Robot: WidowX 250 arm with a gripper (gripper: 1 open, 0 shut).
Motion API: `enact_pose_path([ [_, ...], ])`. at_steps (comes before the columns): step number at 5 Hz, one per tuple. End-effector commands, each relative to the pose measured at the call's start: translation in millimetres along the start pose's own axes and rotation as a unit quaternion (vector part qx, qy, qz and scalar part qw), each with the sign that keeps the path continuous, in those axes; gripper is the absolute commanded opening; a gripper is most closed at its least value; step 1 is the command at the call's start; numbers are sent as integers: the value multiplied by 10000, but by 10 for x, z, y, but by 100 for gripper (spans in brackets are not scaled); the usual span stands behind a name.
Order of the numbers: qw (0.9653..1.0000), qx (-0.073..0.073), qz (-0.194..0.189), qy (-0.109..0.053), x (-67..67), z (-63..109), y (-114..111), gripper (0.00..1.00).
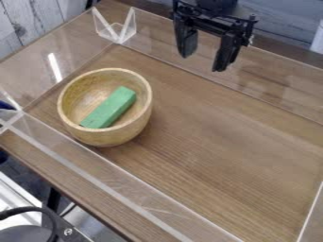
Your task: Remove the green block from inside the brown bowl and put it on the table
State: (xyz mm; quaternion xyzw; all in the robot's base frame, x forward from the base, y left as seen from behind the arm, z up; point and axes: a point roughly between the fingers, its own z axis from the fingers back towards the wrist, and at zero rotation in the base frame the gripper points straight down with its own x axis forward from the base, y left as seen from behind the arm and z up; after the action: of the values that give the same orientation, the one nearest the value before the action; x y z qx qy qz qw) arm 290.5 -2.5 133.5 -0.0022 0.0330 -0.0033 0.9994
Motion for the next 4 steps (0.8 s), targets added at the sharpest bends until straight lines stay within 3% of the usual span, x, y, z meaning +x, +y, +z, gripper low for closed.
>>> enact_pose_path([
  [1, 9999, 75, 57, 63, -39, -75, -36, 100],
  [2, 9996, 200, 186, 42, -168, -156, -18, 100],
  [4, 9988, -33, 269, -400, -427, -90, 378, 100],
])
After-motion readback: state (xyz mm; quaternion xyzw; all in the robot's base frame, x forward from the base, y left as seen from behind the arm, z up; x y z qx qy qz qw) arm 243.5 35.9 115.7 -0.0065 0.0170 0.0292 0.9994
